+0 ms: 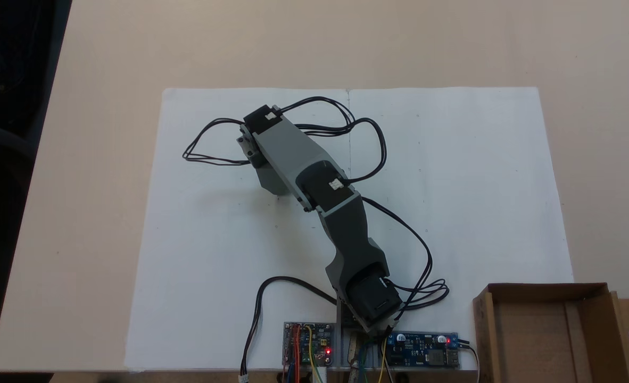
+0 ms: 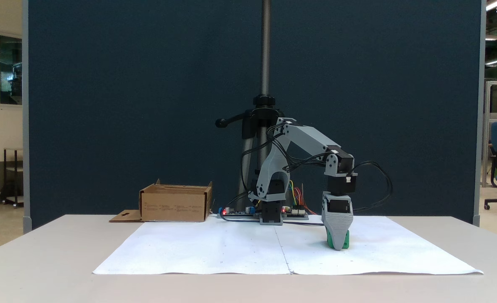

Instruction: Grasp a green dice and put it in the bin.

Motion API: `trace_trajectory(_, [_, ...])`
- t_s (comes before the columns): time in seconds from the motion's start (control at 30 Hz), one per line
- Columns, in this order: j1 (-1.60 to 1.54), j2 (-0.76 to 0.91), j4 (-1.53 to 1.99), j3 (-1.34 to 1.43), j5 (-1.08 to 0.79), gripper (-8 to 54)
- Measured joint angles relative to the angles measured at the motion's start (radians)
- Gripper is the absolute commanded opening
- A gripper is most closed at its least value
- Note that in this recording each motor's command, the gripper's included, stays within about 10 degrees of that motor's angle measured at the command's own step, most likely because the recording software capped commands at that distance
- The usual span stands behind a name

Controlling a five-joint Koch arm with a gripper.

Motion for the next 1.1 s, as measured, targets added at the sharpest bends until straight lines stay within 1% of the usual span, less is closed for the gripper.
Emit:
trace_trajectory(0.1, [0.0,0.0,0.0,0.0,0.0,33.4])
trace_trajectory(0.2, [-0.009,0.0,0.0,0.0,0.0,32.3])
trace_trajectory(0.33, [-0.006,0.0,0.0,-0.002,0.003,19.4])
trace_trajectory(0.37, [-0.008,0.002,0.0,-0.003,0.012,17.6])
trace_trajectory(0.47, [-0.006,0.0,0.002,-0.012,0.037,17.0])
trace_trajectory(0.83, [0.02,0.009,0.005,-0.012,0.037,16.8])
trace_trajectory(0.93, [0.075,0.035,0.012,-0.012,0.037,16.8])
trace_trajectory(1.1, [0.276,0.156,0.044,-0.011,0.037,16.8])
